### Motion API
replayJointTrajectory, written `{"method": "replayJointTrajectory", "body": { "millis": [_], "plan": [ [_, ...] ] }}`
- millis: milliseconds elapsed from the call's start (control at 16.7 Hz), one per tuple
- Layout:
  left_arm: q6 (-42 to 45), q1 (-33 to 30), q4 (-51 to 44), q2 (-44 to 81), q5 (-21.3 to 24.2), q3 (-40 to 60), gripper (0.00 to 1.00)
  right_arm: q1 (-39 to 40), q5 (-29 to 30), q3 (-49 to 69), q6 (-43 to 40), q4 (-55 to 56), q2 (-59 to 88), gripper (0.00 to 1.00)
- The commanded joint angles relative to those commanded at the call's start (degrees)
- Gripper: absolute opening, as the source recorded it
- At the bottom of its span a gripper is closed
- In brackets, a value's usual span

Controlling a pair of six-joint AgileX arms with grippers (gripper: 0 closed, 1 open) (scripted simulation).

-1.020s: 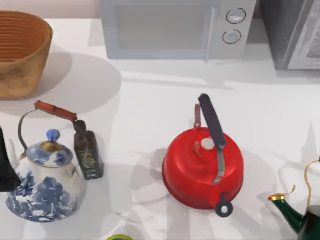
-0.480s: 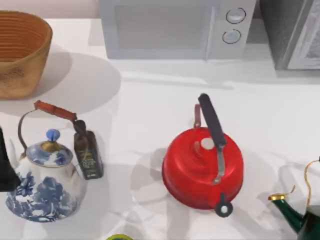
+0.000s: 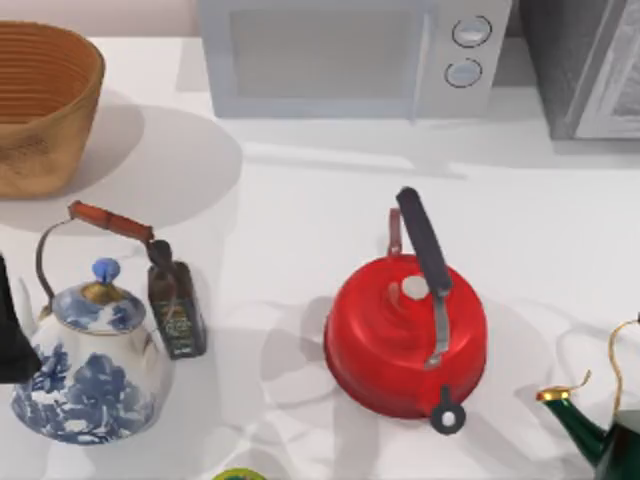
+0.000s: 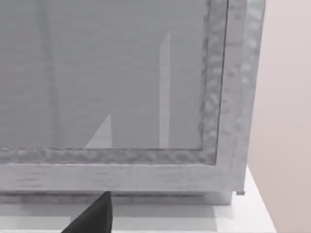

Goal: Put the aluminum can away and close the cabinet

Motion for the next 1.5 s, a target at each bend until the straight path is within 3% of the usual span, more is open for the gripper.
{"method": "replayJointTrajectory", "body": {
  "millis": [420,660,900,1500],
  "plan": [
    [0.0,0.0,0.0,0.0,0.0,0.0,1.0,0.1,-0.2,0.5,-0.1,-0.7,0.0,1.0],
    [0.0,0.0,0.0,0.0,0.0,0.0,1.0,-0.2,-1.4,8.5,-0.2,-8.2,-0.3,1.0],
    [0.0,0.0,0.0,0.0,0.0,0.0,1.0,-1.0,-2.5,23.7,0.0,-24.2,-1.8,1.0],
    [0.0,0.0,0.0,0.0,0.0,0.0,1.0,-1.3,-2.6,67.0,0.4,-77.5,-8.6,1.0]
  ]
}}
